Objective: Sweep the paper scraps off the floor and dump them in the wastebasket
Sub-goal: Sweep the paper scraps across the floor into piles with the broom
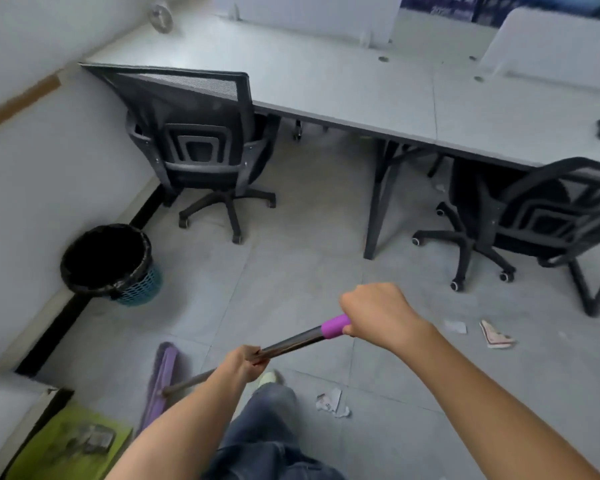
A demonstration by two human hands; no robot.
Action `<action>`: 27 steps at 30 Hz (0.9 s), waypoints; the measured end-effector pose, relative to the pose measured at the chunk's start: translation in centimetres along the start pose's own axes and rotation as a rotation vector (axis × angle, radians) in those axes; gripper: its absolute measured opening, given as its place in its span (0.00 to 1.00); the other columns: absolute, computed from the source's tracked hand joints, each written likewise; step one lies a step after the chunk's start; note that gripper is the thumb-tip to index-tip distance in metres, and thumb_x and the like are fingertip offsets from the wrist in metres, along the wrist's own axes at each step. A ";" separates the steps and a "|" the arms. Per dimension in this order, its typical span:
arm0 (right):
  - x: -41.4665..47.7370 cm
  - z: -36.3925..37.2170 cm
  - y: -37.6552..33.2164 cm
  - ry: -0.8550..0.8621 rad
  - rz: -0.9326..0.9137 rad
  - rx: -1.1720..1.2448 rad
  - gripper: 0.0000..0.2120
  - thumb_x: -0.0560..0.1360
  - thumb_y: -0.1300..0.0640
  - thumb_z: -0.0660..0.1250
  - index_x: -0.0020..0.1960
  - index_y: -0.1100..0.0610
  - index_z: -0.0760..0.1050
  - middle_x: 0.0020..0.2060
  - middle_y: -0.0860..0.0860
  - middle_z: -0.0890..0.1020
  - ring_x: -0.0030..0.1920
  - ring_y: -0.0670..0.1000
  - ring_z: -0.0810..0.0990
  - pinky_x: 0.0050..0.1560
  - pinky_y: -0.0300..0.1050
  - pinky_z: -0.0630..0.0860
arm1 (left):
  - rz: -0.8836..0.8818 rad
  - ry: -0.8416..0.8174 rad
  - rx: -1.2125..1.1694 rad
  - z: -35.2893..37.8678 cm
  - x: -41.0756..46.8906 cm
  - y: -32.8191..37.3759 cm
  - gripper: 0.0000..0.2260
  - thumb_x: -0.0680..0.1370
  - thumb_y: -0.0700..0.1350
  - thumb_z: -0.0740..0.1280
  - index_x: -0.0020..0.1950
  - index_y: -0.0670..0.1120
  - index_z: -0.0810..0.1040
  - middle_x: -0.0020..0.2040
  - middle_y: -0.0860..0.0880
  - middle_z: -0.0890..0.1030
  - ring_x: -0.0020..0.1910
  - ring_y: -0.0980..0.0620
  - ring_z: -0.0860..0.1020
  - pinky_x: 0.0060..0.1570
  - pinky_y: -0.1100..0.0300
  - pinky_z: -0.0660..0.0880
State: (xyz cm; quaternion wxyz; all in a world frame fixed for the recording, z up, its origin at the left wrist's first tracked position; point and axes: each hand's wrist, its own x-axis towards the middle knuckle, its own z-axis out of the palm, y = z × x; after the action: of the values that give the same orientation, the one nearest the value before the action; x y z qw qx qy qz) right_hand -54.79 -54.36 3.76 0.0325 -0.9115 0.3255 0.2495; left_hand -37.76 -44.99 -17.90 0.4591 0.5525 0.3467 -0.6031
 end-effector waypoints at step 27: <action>6.0 5.5 20.0 -0.121 0.115 0.246 0.11 0.75 0.57 0.60 0.55 0.60 0.72 0.49 0.59 0.79 0.41 0.59 0.72 0.28 0.39 0.53 | 0.063 0.032 0.429 26.0 9.2 1.0 0.15 0.80 0.35 0.59 0.34 0.42 0.63 0.32 0.47 0.64 0.29 0.54 0.62 0.20 0.66 0.65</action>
State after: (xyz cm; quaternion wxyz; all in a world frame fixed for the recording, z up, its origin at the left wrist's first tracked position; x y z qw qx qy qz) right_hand -65.31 -72.32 -1.82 0.1493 -0.8637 0.4027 0.2637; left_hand -45.61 -70.98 -22.94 0.3442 0.6577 0.2001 -0.6395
